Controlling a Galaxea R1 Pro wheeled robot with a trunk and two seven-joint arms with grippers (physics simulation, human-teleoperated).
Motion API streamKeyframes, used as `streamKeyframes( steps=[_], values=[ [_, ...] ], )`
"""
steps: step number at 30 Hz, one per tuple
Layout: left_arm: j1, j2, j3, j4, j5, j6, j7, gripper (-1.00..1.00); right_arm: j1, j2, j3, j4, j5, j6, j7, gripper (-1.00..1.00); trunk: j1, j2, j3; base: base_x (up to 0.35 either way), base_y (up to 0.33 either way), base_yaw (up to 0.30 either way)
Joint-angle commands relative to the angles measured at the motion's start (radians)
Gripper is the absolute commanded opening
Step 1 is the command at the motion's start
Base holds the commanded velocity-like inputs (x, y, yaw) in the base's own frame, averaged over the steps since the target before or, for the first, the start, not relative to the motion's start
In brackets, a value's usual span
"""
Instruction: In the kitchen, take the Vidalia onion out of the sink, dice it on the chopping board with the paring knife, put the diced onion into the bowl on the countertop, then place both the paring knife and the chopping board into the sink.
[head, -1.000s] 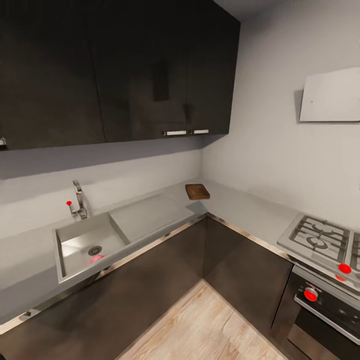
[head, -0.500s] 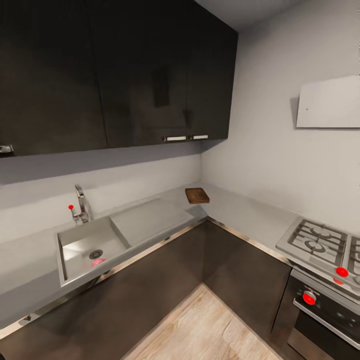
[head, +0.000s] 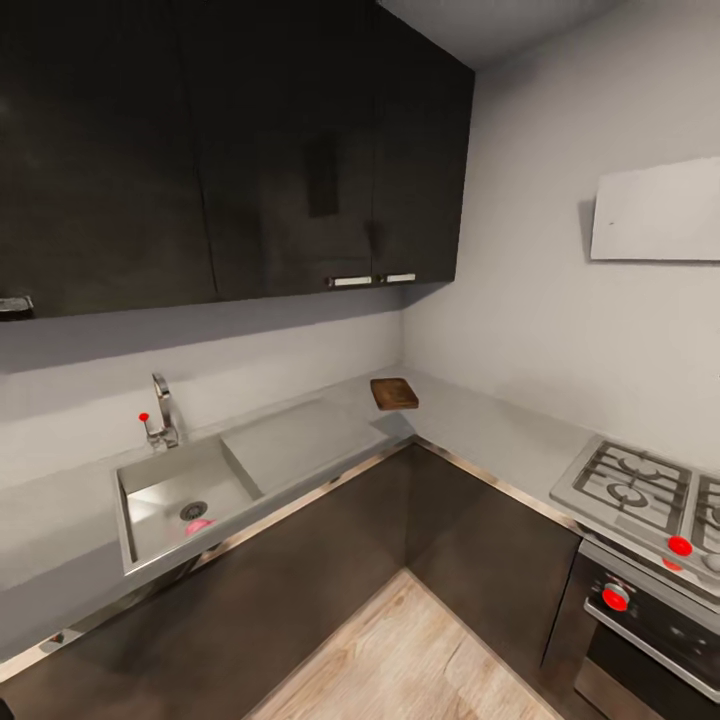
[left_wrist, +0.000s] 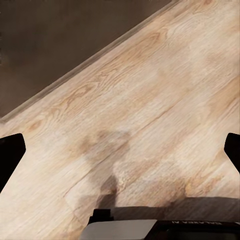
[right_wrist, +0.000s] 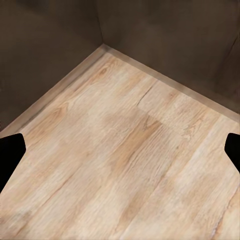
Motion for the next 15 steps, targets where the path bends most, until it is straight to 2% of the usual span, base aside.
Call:
streamKeyframes(
  steps=[1, 4, 15],
  values=[
    [0.000, 0.000, 0.001, 0.000, 0.003, -0.002, 0.000, 1.00, 0.000, 0.000, 0.001, 0.001, -0.004, -0.003, -0.001, 1.00, -0.004, 0.007, 0.003, 0.000, 0.000, 0.000],
    [0.000, 0.000, 0.001, 0.000, 0.003, -0.002, 0.000, 1.00, 0.000, 0.000, 0.001, 0.001, -0.003, -0.003, 0.000, 1.00, -0.015, 0.028, 0.012, 0.000, 0.000, 0.000],
    [0.000, 0.000, 0.000, 0.000, 0.003, -0.002, 0.000, 1.00, 0.000, -0.003, 0.004, 0.004, 0.002, -0.009, 0.008, 1.00, -0.015, 0.028, 0.012, 0.000, 0.000, 0.000]
  ],
)
